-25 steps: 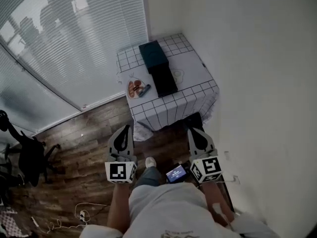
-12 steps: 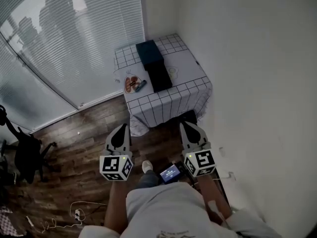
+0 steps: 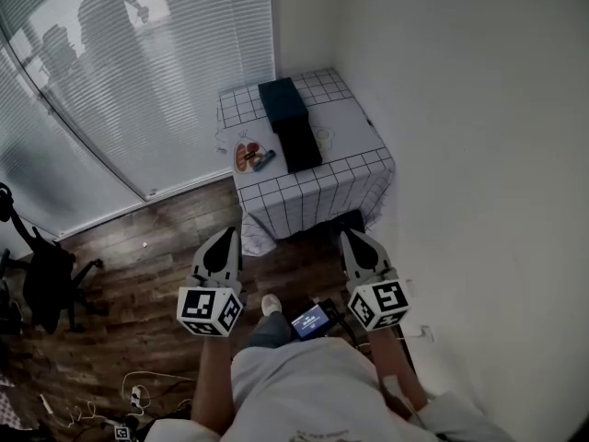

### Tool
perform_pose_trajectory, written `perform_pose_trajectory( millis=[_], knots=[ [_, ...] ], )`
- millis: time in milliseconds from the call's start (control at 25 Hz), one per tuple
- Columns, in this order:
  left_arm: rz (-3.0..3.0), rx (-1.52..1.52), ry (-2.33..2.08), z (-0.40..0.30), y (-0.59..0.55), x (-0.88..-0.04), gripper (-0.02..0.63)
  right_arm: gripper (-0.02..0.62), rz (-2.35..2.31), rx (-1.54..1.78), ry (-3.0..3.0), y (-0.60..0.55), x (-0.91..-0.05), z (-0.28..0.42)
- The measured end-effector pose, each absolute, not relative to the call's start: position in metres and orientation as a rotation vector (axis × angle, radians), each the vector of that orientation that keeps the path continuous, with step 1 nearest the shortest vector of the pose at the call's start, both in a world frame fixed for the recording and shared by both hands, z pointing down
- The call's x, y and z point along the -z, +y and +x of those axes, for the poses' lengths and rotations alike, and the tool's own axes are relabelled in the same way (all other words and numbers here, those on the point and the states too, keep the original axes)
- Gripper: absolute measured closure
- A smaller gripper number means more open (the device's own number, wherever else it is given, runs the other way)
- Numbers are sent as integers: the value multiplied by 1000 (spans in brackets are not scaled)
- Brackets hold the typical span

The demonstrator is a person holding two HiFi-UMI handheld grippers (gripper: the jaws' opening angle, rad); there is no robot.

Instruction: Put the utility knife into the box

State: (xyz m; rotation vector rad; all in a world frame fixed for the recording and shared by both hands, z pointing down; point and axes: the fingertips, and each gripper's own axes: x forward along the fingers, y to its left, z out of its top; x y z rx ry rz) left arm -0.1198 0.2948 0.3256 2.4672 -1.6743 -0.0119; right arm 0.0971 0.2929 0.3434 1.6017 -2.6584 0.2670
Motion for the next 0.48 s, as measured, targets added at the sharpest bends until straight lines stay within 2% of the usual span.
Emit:
perform_pose_trajectory(
  millis=[160,480],
  knots=[
    [2464,-38,-1661,-119,283,-330,598,589,1596,-163,-2552,281,-350,101],
    [2470,-33,-1637,-121,235,-339,598,589,1735,-188,-2544,237,-343,111]
  ],
)
